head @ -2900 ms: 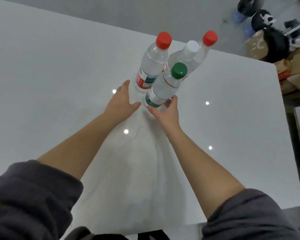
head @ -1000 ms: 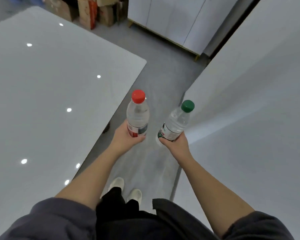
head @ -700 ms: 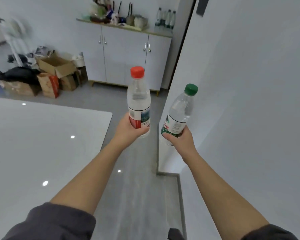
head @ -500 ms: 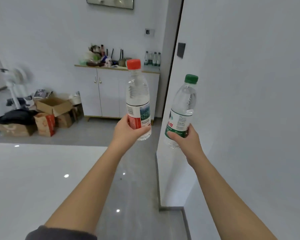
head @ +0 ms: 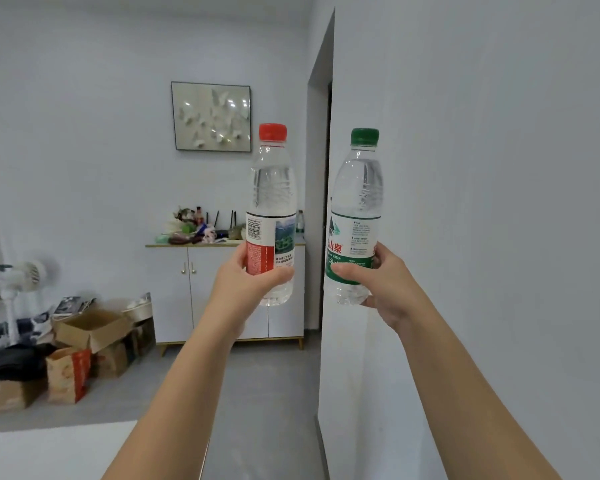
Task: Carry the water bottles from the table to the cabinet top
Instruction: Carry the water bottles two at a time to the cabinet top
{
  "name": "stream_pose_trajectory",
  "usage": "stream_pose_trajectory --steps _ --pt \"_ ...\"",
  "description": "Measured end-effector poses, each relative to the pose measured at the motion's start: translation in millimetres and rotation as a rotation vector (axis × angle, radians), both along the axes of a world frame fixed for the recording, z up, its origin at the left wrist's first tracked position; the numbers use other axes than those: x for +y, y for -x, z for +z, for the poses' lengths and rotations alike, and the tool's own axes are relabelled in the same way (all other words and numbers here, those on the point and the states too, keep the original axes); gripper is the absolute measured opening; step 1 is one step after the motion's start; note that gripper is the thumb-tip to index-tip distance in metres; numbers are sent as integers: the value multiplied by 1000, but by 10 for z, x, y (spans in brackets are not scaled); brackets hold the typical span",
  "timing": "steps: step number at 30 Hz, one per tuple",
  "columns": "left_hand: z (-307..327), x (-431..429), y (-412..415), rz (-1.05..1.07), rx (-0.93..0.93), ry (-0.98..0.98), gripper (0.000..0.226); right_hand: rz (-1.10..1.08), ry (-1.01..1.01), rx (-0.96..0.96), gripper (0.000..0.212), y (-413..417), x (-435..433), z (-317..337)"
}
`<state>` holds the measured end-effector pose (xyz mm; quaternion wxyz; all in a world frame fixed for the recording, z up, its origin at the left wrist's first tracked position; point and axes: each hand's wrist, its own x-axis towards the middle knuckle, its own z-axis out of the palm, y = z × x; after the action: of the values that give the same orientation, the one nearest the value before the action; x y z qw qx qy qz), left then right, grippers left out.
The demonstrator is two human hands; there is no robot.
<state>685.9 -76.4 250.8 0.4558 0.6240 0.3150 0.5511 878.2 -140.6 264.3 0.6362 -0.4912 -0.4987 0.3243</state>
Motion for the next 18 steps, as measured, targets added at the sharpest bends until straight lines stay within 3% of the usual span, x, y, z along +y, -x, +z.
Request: stream_pose_trajectory --steps 18 --pt "201 94 -27 -4 -81 14 51 14 -35 72 41 76 214 100"
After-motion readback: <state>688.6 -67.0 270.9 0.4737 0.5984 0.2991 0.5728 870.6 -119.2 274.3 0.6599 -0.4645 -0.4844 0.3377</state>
